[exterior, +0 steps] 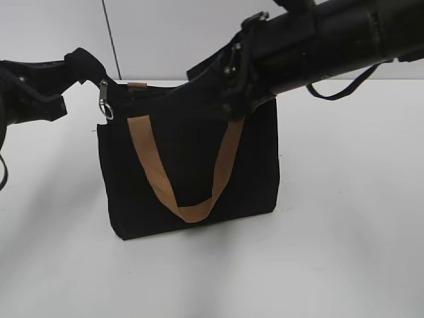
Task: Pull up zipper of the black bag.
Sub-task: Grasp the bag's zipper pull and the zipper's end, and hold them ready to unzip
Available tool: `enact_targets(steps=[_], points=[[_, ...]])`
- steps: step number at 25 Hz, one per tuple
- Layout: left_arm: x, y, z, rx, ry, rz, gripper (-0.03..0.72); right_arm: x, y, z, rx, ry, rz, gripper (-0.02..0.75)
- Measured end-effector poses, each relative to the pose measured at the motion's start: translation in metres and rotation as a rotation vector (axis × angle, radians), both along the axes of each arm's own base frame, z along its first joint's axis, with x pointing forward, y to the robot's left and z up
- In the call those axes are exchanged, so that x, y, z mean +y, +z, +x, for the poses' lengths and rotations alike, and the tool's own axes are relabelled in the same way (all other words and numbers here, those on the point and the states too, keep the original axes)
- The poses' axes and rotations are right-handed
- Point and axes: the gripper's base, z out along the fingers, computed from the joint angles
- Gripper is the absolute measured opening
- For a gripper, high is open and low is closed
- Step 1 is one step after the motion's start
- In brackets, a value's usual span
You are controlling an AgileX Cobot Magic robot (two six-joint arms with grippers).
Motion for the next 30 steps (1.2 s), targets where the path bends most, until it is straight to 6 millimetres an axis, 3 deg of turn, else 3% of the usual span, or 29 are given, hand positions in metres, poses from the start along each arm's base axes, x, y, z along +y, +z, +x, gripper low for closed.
enact_targets(steps=[6,16,30], points=[[0.0,0.0,0.0,0.0,0.0,0.0,-0.007,0.042,-0.009,-0.008,-0.014,0.109,-0.022,0.477],[-0.001,0.002,0.0,-0.021,-0.004,-0.018,-0.007,0.084,-0.022,-0.012,-0.029,0.174,-0.043,0.412],[-0.002,0.006,0.0,-0.041,-0.014,-0.052,-0.007,0.089,-0.031,0.011,-0.086,0.033,-0.085,0.4]])
